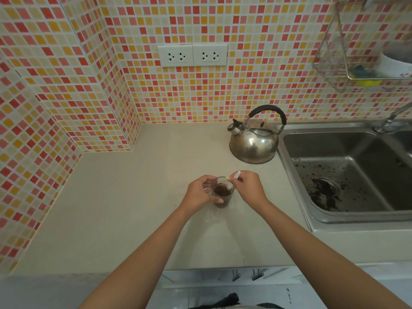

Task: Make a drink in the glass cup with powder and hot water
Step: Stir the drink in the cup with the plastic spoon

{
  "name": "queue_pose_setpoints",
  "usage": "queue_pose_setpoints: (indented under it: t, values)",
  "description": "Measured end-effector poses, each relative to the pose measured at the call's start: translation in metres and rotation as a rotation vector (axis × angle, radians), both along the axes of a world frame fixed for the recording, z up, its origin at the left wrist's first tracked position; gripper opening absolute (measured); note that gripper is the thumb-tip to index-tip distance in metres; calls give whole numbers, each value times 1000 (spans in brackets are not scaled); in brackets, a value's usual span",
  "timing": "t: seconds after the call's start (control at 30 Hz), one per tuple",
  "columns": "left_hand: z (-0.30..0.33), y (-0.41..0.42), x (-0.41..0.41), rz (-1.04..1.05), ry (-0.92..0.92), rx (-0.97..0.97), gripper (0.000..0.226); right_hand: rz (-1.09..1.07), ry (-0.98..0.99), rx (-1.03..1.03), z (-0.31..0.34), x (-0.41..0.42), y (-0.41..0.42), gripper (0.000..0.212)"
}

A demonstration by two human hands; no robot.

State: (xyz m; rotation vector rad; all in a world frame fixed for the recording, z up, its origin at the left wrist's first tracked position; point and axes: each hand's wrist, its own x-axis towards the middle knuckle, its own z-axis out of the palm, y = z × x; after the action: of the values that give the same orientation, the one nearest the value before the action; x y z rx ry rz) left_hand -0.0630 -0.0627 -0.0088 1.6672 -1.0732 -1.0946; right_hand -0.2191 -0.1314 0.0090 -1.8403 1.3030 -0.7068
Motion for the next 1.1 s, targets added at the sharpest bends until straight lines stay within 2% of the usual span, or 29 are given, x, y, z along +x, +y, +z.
queue_pose_setpoints:
  t: [0.13,0.23,0.4,0.53,0.73,0.9,1.1]
  values:
    - [0,0,0,1,4,0,70,37,-3,61,-1,5,4,17]
    - [0,0,-1,11,18,-4,69,58,-9,30,1,11,6,17]
    - [1,1,-2,6,13,-1,70,45,116,-32,2,6,1,23]
    - [0,1,-1,10,18,-10,68,123,27,13,4,15,8,19]
    - [0,1,-2,5,3,-6,71,56,93,-52,4,6,1,22]
    - [-1,1,-1,6,-5,-11,71,94,-14,-1,1,11,9,14]
    - [-2,-1,-1,5,-14,-1,70,80,113,-68,3,3,2,21]
